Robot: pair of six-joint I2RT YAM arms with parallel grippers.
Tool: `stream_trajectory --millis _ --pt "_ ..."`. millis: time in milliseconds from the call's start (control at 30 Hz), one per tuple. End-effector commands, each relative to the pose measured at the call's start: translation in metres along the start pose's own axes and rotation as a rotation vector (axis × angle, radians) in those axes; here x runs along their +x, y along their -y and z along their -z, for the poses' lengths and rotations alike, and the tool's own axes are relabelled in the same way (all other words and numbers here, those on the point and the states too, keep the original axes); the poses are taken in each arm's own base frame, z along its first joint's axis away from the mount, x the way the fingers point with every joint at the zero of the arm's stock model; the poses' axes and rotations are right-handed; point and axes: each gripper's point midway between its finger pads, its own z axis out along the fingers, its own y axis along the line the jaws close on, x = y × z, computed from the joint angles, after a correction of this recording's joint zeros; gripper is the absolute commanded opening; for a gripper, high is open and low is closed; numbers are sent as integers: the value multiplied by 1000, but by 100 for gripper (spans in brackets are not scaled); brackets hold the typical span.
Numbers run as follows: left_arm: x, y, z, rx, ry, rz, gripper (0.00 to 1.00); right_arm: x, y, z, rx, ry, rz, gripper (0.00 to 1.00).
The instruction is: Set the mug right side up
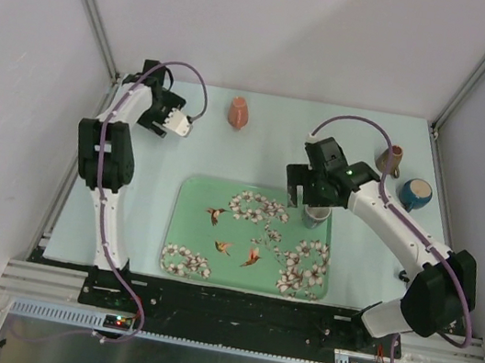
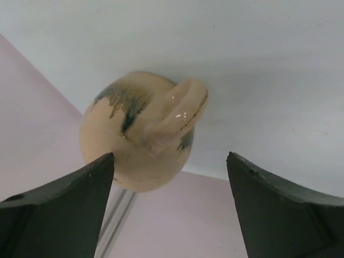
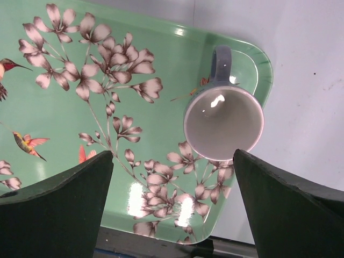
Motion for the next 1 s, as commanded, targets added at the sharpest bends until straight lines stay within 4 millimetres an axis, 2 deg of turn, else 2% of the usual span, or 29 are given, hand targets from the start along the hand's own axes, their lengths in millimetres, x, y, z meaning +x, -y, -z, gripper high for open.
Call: stream_trajectory --millis 0,233,367,500,667,700,733,800,833,900,967 --pt "18 -15 -3 8 -40 -400 88 -14 -1 4 -11 23 -22 99" --pt "4 -12 -21 16 -6 -444 86 -16 0 -5 -24 -7 -20 99" --pt "-10 -7 -29 20 31 -474 84 -14 2 -8 -22 -24 -19 99" --pt "-23 -8 -36 19 52 -476 78 -12 3 -12 -27 -39 -19 99" --pt "-12 -8 -40 45 5 -460 59 -10 4 -12 -25 -50 -19 99" --pt "-10 -8 -40 46 0 -459 53 -10 5 -12 -21 -51 -20 99" --pt "-9 -8 -40 47 -2 -456 44 -10 6 -12 -17 -51 -20 99" --pt "-9 -10 -37 36 -1 -443 14 -11 7 -11 -16 -47 -20 99" --pt "-10 -12 -35 25 5 -428 7 -11 7 -11 -18 -44 -20 99" --pt "-14 -19 -27 -15 28 -405 2 -13 6 -9 -24 -34 -20 99" --pt "-20 -31 -13 -75 50 -364 1 -17 6 -4 -27 -20 -23 100"
